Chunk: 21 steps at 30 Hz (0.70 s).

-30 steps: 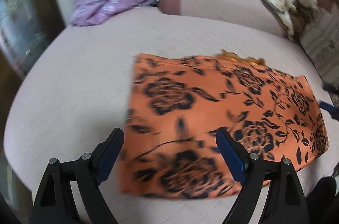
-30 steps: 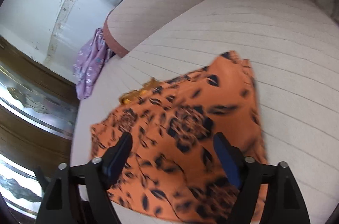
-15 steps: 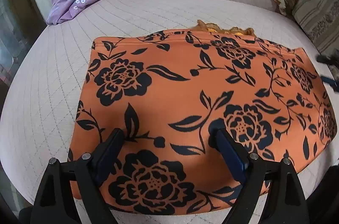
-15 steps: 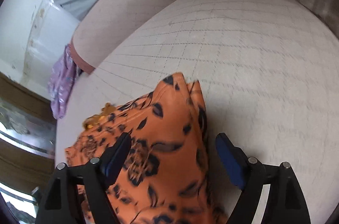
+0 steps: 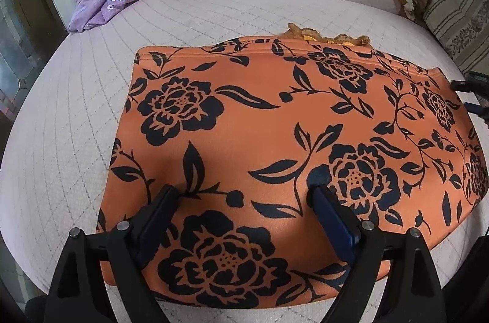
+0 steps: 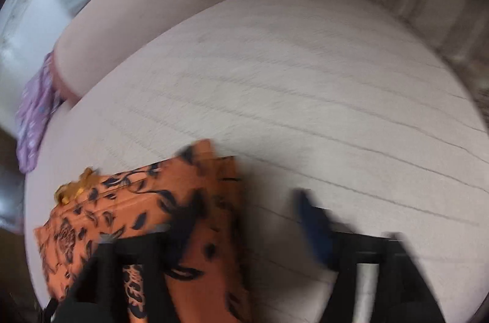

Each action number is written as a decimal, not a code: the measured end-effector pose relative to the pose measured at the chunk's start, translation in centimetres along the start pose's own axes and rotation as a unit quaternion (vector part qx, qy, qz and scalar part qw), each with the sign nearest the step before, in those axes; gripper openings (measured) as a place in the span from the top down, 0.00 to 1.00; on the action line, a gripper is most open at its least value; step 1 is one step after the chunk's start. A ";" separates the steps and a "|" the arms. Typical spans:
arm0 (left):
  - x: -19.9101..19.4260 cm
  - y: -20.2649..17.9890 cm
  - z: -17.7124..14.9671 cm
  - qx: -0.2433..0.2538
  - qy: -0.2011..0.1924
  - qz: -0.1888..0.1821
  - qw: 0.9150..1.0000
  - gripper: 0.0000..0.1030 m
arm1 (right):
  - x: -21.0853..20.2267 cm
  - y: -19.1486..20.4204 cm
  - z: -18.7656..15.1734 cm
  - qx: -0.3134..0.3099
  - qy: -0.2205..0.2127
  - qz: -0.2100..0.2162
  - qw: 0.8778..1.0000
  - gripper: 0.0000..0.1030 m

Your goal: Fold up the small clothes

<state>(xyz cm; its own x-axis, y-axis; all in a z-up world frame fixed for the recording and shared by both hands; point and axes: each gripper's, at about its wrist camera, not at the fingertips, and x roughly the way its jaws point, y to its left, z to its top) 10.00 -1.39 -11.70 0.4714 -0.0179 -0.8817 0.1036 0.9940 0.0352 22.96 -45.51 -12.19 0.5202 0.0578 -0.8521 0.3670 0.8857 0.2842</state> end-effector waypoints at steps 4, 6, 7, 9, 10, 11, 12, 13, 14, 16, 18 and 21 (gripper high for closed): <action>-0.1 -0.2 -0.3 -0.004 -0.002 0.004 1.000 0.12 | -6.1 -0.1 -2.7 0.007 -0.043 0.070 0.997 0.27; -0.2 -0.3 -0.5 -0.003 -0.003 0.005 1.000 0.12 | -8.2 0.6 -4.5 0.005 -0.043 0.121 0.992 0.26; -0.3 -0.3 -0.6 -0.005 -0.001 0.005 1.000 0.12 | -9.1 1.0 -6.1 0.002 -0.025 0.170 0.985 0.22; -0.6 -0.2 -0.8 -0.011 0.002 0.003 1.000 0.12 | -8.7 1.5 -8.6 0.002 0.017 0.233 0.972 0.17; -0.7 -0.2 -0.9 -0.012 0.003 0.003 1.000 0.12 | -7.4 1.4 -10.3 0.008 0.053 0.261 0.964 0.17; -1.0 -0.2 -1.1 -0.013 0.005 0.002 1.000 0.12 | -5.9 0.5 -11.4 0.019 0.078 0.251 0.965 0.17; -1.4 -0.2 -1.3 -0.010 0.005 -0.002 1.000 0.12 | -4.5 -0.8 -12.2 0.046 0.092 0.214 0.971 0.24; -1.8 -0.2 -1.5 -0.005 0.002 -0.001 1.000 0.12 | -4.3 -2.3 -12.8 0.091 0.074 0.221 0.968 0.32; -2.1 -0.1 -1.6 -0.002 -0.003 0.003 1.000 0.12 | -4.9 -3.5 -13.0 0.124 0.055 0.236 0.962 0.32; -2.5 0.2 -1.7 -0.004 -0.008 0.007 1.000 0.12 | -7.4 -4.9 -13.6 0.150 0.016 0.213 0.965 0.25; -2.6 0.6 -1.9 -0.019 -0.006 0.001 1.000 0.12 | -9.0 -5.5 -14.6 0.159 0.003 0.215 0.964 0.21; -2.6 0.6 -2.2 -0.031 -0.005 -0.005 0.999 0.12 | -9.7 -5.5 -17.8 0.162 0.019 0.216 0.963 0.20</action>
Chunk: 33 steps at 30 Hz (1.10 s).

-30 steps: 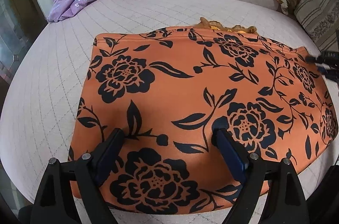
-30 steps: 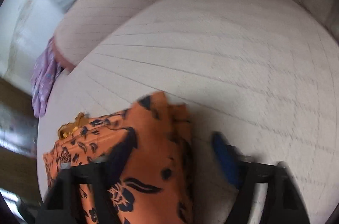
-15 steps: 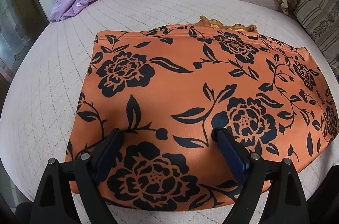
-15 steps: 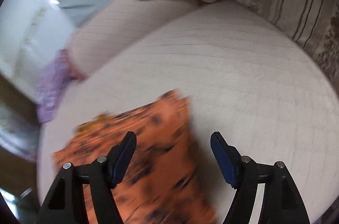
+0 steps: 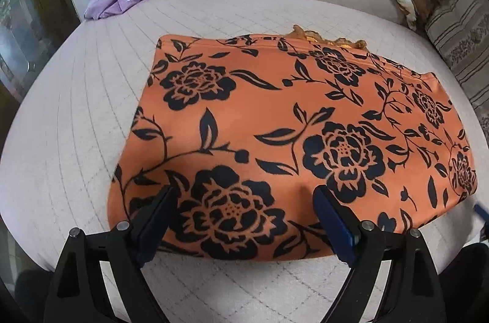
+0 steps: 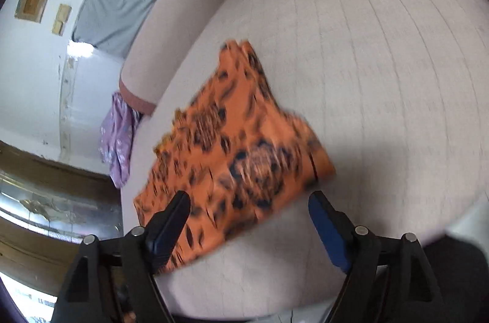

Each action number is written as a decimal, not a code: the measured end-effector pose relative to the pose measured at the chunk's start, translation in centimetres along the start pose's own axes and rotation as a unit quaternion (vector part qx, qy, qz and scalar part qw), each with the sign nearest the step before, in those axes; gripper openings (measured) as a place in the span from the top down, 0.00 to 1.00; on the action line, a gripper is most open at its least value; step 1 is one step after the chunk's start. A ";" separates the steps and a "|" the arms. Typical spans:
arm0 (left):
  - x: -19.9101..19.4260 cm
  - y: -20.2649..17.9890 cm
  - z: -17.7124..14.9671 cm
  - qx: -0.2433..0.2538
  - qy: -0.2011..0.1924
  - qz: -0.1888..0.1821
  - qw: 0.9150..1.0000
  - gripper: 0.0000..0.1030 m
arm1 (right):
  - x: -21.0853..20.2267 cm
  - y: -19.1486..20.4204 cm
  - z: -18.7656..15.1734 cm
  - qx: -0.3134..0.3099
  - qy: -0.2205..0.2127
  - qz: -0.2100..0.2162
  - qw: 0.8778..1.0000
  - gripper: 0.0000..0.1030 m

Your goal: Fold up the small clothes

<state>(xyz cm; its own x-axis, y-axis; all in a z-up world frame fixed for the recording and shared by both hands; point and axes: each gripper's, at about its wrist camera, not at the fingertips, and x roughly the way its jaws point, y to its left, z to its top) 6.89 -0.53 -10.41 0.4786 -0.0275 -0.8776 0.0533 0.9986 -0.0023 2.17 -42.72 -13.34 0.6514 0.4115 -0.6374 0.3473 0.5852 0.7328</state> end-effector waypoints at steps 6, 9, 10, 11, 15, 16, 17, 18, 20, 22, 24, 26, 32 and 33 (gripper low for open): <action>-0.2 -1.2 -0.6 0.018 0.000 0.002 1.000 0.12 | 0.0 -3.0 -0.5 0.059 -0.015 0.003 0.998 0.18; -0.3 -1.3 -0.5 0.015 -0.002 0.002 1.000 0.12 | 1.0 -2.4 0.7 0.055 -0.018 0.030 0.998 0.18; -0.4 -1.4 -0.5 0.016 -0.002 0.003 1.000 0.12 | 1.6 -2.5 1.3 0.054 -0.016 0.027 0.998 0.18; -0.4 -1.5 -0.5 0.019 -0.002 0.005 1.000 0.12 | 2.0 -2.5 1.7 0.049 -0.018 0.025 0.998 0.18; -0.3 -1.7 -0.7 0.027 -0.003 0.016 0.999 0.12 | 3.0 -1.7 2.4 0.036 -0.015 0.039 0.998 0.67; -0.2 -1.8 -0.7 0.028 -0.002 0.018 0.999 0.12 | 3.7 -1.3 2.7 0.027 -0.006 0.045 0.999 0.75; -0.2 -1.9 -0.7 0.030 -0.002 0.021 0.999 0.12 | 4.0 -1.0 2.9 0.012 -0.003 0.042 0.999 0.76; -0.2 -1.9 -0.7 0.032 -0.002 0.024 0.999 0.12 | 4.1 -0.7 3.1 0.001 -0.005 0.038 0.999 0.83; -0.7 -2.1 -0.5 0.033 -0.017 0.036 0.999 0.12 | 2.6 0.9 2.8 -0.038 -0.034 0.029 0.998 0.90; -0.9 -2.3 -0.2 0.031 -0.026 0.045 0.998 0.12 | 0.7 2.6 2.3 -0.090 -0.067 0.010 0.994 0.92; -0.9 -2.5 0.2 0.023 -0.032 0.046 0.998 0.12 | 0.2 2.6 1.9 -0.115 -0.065 -0.016 0.991 0.92; -0.2 -3.1 0.4 0.023 -0.022 0.049 0.998 0.12 | 2.6 0.4 1.9 -0.109 -0.013 -0.060 0.992 0.90; 0.8 -4.1 0.8 0.017 -0.024 0.056 0.998 0.12 | -1.2 -2.5 3.9 -0.061 -0.017 0.006 0.998 0.23; 0.9 -4.2 0.9 0.015 -0.024 0.057 0.998 0.12 | -2.2 -2.4 4.5 -0.071 -0.031 0.007 0.997 0.23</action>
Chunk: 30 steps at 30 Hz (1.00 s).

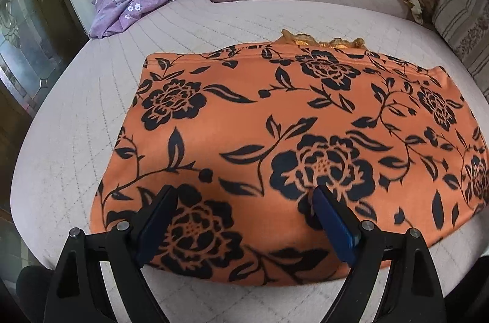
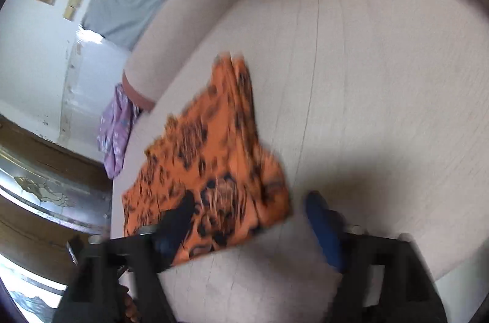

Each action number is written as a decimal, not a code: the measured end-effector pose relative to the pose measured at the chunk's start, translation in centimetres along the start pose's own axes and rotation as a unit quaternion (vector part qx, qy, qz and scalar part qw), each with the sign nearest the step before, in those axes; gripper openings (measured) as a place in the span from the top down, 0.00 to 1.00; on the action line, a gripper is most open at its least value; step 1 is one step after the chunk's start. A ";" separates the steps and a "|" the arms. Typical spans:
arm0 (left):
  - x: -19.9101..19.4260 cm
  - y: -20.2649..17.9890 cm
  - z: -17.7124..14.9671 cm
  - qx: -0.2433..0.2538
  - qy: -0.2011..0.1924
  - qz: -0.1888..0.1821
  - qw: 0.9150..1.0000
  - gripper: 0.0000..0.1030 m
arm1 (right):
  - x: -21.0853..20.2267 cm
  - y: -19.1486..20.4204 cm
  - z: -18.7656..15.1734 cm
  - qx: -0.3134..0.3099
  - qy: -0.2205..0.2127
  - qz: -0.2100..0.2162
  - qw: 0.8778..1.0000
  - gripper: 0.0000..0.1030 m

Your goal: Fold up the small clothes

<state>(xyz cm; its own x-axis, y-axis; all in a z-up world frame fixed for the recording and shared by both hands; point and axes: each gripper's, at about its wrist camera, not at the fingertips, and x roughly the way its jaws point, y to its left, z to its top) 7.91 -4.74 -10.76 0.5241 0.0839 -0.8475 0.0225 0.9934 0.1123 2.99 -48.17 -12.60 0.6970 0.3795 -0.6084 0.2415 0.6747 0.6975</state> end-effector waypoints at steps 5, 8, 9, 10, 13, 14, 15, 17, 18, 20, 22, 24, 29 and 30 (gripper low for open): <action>0.8 -0.3 0.2 0.004 0.004 -0.002 1.000 0.12 | 0.9 0.3 5.7 -0.012 0.014 0.049 0.999 0.23; 1.0 -0.2 0.2 0.001 0.006 -0.008 1.000 0.12 | 5.2 1.6 9.0 -0.031 0.056 0.062 0.996 0.23; 1.0 -0.2 0.2 0.002 0.006 -0.009 1.000 0.12 | 6.9 2.1 9.6 -0.039 0.069 0.058 0.995 0.25; 1.0 -0.1 0.2 0.002 0.005 -0.011 1.000 0.12 | 8.6 2.5 10.3 -0.046 0.082 0.048 0.994 0.25; 1.1 0.1 0.0 0.005 0.004 -0.019 1.000 0.12 | 13.5 3.8 10.9 -0.064 0.132 0.043 0.988 0.48; 1.1 0.2 0.0 0.004 0.004 -0.023 1.000 0.11 | 14.1 4.5 10.6 -0.083 0.138 0.028 0.987 0.59; 1.1 0.4 -0.1 0.004 0.003 -0.026 1.000 0.11 | 14.1 5.3 10.5 -0.102 0.134 0.014 0.986 0.78; 1.2 0.6 -0.1 0.005 0.001 -0.032 0.999 0.09 | 12.7 6.5 10.4 -0.121 0.095 -0.003 0.988 0.84; 1.3 0.7 -0.2 0.007 -0.002 -0.032 0.999 0.07 | 12.0 6.5 10.4 -0.121 0.073 -0.017 0.990 0.87; 1.4 0.6 -0.2 0.009 -0.006 -0.033 0.999 0.06 | 12.4 5.6 10.3 -0.127 0.065 -0.081 0.986 0.88; 1.3 0.8 -0.2 0.011 -0.007 -0.038 0.999 0.06 | 13.1 4.3 9.7 -0.120 0.078 -0.110 0.984 0.88; 1.4 1.0 -0.2 0.012 -0.006 -0.044 0.999 0.06 | 11.9 5.0 9.5 -0.116 0.059 -0.116 0.985 0.81; 1.3 1.2 -0.4 0.014 -0.009 -0.052 0.999 0.06 | 7.6 8.5 8.6 -0.144 -0.018 -0.156 0.977 0.36; 1.3 1.2 -0.4 0.014 -0.008 -0.053 0.998 0.06 | 6.9 9.4 8.1 -0.155 -0.024 -0.148 0.976 0.36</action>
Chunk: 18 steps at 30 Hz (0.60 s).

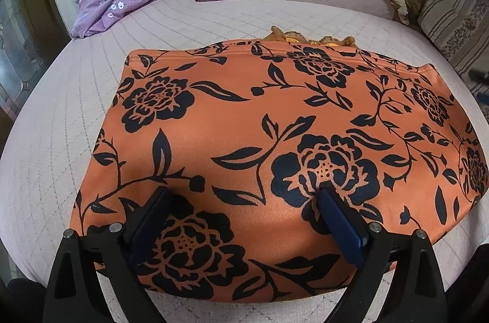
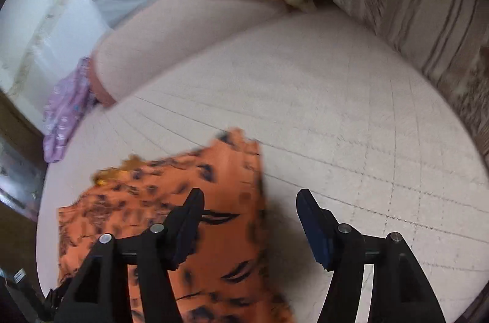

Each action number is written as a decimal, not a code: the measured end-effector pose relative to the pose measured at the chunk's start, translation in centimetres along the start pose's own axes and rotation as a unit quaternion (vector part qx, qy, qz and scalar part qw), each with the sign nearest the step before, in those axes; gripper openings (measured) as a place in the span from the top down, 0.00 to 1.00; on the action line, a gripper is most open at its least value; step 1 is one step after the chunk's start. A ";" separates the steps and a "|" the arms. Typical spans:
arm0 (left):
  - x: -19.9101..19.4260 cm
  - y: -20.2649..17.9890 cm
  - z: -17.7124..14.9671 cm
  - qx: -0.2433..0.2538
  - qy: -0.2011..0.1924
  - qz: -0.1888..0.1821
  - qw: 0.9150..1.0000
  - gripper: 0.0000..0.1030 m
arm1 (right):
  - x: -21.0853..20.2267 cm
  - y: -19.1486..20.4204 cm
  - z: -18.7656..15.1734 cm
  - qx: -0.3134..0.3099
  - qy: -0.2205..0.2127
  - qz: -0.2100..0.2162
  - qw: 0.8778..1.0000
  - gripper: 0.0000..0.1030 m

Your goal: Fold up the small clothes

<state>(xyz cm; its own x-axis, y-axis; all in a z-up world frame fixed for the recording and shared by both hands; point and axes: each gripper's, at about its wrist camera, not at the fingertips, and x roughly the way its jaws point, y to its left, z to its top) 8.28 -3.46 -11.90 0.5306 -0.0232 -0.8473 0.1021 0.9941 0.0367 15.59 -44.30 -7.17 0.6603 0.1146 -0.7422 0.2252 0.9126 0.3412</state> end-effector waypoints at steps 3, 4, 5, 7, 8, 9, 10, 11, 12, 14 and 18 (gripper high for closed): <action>-0.3 0.3 0.0 -0.001 0.005 -0.008 1.000 0.06 | -2.0 3.6 -1.4 -0.028 -0.007 0.057 0.998 0.36; -0.5 0.4 0.0 0.000 0.006 -0.009 1.000 0.06 | -2.1 4.7 -2.1 -0.037 0.002 0.089 0.995 0.34; -0.7 0.7 -0.1 0.002 0.006 -0.010 1.000 0.06 | -1.5 5.7 -3.1 -0.043 0.021 0.127 0.991 0.33; -1.1 1.3 -0.3 0.002 0.004 -0.010 1.000 0.06 | 1.1 5.3 -4.6 -0.030 0.062 0.138 0.988 0.33; -1.5 1.8 -0.4 0.002 0.001 -0.009 1.000 0.06 | 3.0 4.1 -5.2 -0.012 0.082 0.107 0.991 0.33; -1.7 2.3 -0.5 0.002 0.000 -0.007 1.000 0.06 | 4.5 2.6 -5.8 0.017 0.096 0.077 0.992 0.42; -2.0 3.0 -0.7 0.001 -0.002 -0.003 1.000 0.06 | 4.7 1.6 -5.9 0.045 0.088 0.085 0.991 0.44; -2.3 4.1 -0.9 -0.005 -0.006 0.003 1.000 0.06 | 3.8 1.1 -5.9 0.070 0.068 0.097 0.990 0.44; -2.2 4.6 -0.9 -0.011 -0.005 0.007 1.000 0.06 | 3.3 1.5 -5.7 0.069 0.067 0.092 0.991 0.38; -1.9 6.5 -0.8 -0.033 0.000 0.004 0.999 0.06 | 1.9 3.4 -5.5 0.035 0.051 0.082 0.995 0.34; -1.2 9.8 0.3 -0.072 -0.001 0.007 0.997 0.07 | 2.9 4.9 -6.6 -0.014 0.070 0.071 0.995 0.22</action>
<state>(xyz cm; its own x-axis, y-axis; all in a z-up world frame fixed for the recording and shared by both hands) 8.92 6.28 -10.36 0.5327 -0.0096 -0.8462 -0.0263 0.9993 -0.0279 13.87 -36.92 -11.46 0.5773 0.2949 -0.7614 0.1150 0.8938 0.4334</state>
